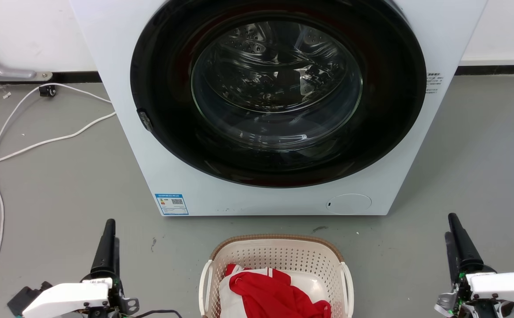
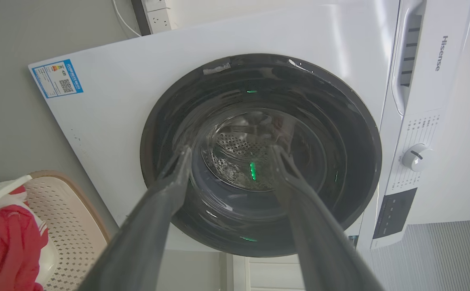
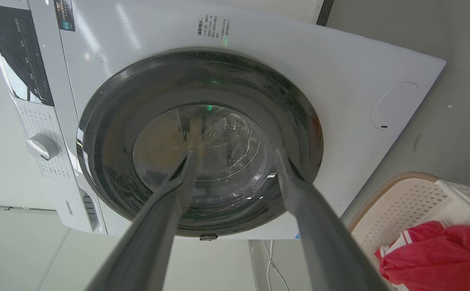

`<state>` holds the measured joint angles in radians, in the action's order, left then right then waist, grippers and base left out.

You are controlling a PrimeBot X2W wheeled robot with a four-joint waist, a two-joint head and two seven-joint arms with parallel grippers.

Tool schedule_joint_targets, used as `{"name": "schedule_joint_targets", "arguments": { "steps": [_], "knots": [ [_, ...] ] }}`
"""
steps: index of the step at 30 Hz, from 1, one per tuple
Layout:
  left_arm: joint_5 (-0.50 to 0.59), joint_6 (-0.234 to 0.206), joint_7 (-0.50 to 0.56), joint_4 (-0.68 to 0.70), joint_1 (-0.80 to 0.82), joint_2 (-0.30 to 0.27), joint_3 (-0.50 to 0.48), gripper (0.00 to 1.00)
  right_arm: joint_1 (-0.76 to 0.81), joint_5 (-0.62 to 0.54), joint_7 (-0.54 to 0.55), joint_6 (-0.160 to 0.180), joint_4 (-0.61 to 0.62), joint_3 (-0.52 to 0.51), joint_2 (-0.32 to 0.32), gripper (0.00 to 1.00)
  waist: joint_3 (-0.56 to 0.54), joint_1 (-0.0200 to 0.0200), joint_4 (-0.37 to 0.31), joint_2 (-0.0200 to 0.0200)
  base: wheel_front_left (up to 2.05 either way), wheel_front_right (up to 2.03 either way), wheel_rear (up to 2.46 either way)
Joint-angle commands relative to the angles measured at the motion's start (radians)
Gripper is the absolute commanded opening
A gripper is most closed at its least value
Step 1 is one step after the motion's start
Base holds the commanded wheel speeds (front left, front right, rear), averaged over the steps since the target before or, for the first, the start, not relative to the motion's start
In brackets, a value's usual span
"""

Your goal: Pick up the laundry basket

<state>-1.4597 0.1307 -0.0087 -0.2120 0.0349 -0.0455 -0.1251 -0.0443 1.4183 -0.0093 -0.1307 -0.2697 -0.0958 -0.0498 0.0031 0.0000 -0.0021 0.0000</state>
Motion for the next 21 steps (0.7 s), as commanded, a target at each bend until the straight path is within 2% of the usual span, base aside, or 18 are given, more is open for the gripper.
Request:
{"name": "schedule_joint_targets", "arguments": {
  "steps": [1,7,13,21],
  "knots": [
    [0.025,0.0,-0.01,0.021,0.005,-0.004,-0.01,1.0,-0.016,-0.039,-0.01,0.0,0.012,-0.01,-0.003,1.0,0.0,0.0,0.0,0.0,0.0,0.0,0.0],
    [0.121,-0.022,-0.033,0.046,0.003,-0.004,-0.037,1.0,-0.025,-0.184,-0.033,0.0,0.036,-0.041,-0.003,1.0,0.0,0.0,0.0,0.0,0.0,0.0,0.0],
    [0.224,-0.052,-0.054,0.1,-0.006,-0.004,-0.035,1.0,-0.027,-0.384,-0.054,0.0,0.096,-0.059,-0.003,1.0,0.002,0.0,-0.001,0.0,0.0,0.0,0.0],
    [0.415,-0.085,-0.08,0.193,-0.022,-0.005,0.009,1.0,-0.023,-0.675,-0.081,0.0,0.216,-0.049,-0.003,1.0,0.006,0.0,-0.002,0.0,0.0,0.0,0.0]
  ]
}}
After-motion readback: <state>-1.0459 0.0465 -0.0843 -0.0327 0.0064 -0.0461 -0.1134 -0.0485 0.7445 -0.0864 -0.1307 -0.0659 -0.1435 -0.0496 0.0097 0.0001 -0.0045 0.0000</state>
